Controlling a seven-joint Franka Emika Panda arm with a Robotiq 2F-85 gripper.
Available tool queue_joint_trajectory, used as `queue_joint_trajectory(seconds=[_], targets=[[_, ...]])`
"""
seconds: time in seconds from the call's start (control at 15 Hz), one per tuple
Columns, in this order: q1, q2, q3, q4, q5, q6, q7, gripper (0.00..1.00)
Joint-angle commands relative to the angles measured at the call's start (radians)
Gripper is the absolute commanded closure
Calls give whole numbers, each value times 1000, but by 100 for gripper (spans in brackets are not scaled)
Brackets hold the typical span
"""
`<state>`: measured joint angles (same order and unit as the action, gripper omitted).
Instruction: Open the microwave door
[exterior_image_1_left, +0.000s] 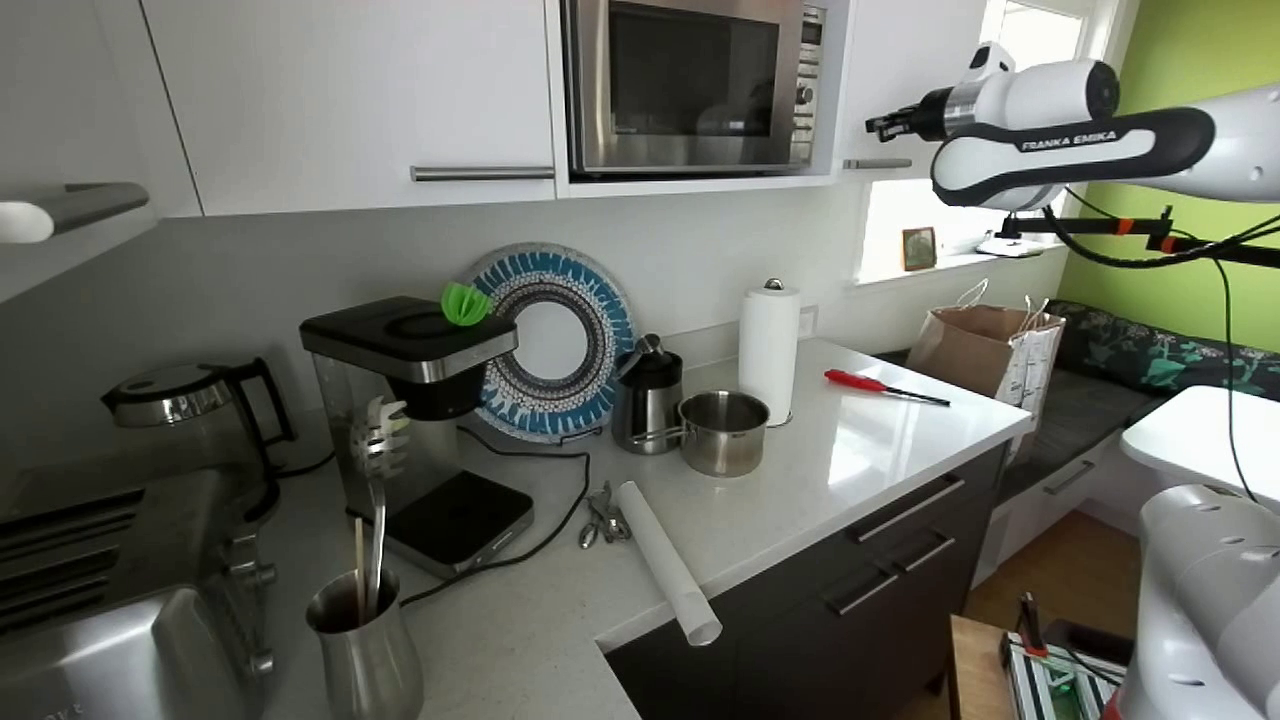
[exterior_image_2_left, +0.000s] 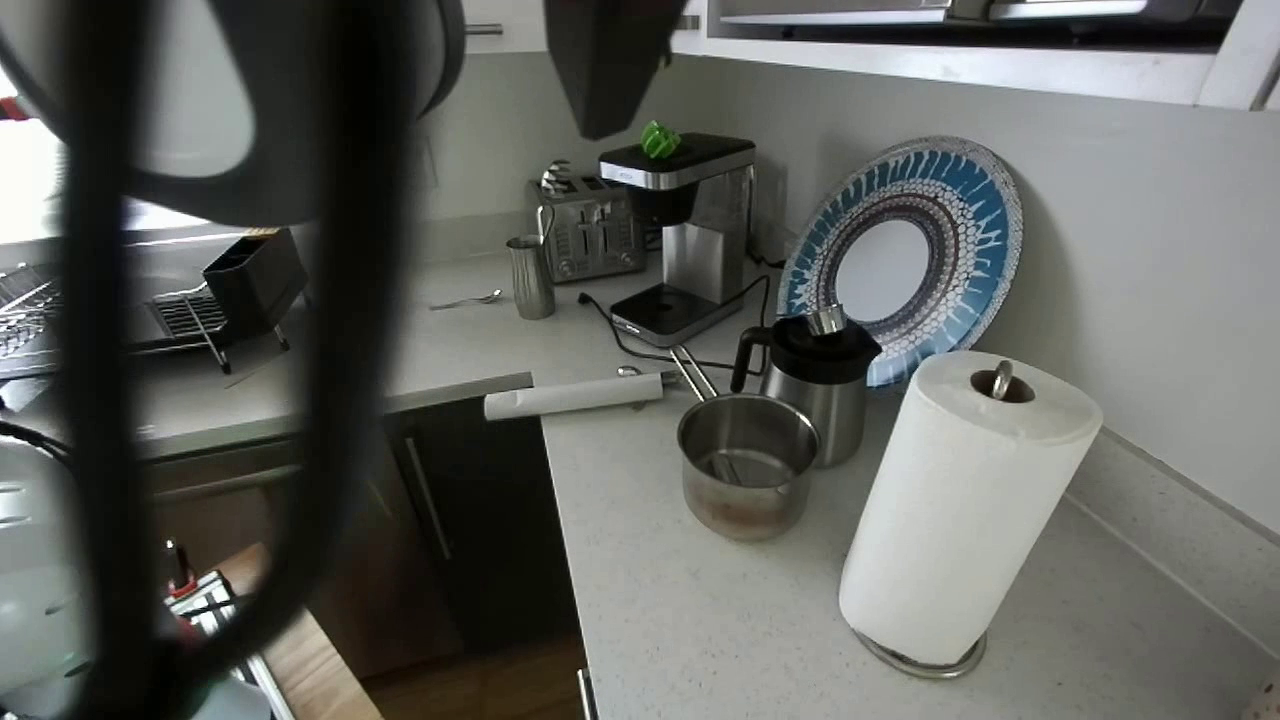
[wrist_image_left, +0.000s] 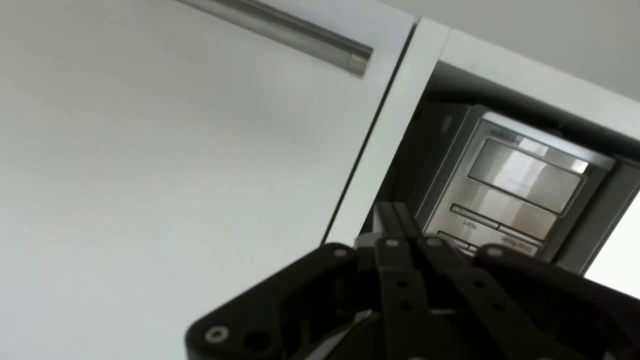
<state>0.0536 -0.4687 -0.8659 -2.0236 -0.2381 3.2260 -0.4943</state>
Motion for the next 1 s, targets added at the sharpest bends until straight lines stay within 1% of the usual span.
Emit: queue_joint_trajectory(seconds=[0.0, 0.07, 0.13, 0.2, 0.27, 0.33, 0.4, 0.53, 0.67, 0.8, 0.87, 0.93], targets=[[-3, -216, 32, -119, -60, -165, -64, 100], [0, -246, 39, -130, -47, -217, -73, 100], [-1, -256, 48, -132, -29, -251, -71, 74], [-10, -249, 59, -131, -17, -267, -61, 73], [-13, -250, 69, -128, -10, -278, -55, 66], [-5, -248, 74, -121, -7, -281, -57, 59], [21, -244, 79, -109, 5, -284, -54, 50], [52, -191, 93, -82, 22, -270, -37, 37], [90, -127, 91, -43, 48, -273, -18, 21], [68, -40, 95, -1, 79, -261, 27, 6], [64, -132, 114, -68, 62, -258, -22, 24], [62, -97, 114, -49, 77, -258, -12, 16]])
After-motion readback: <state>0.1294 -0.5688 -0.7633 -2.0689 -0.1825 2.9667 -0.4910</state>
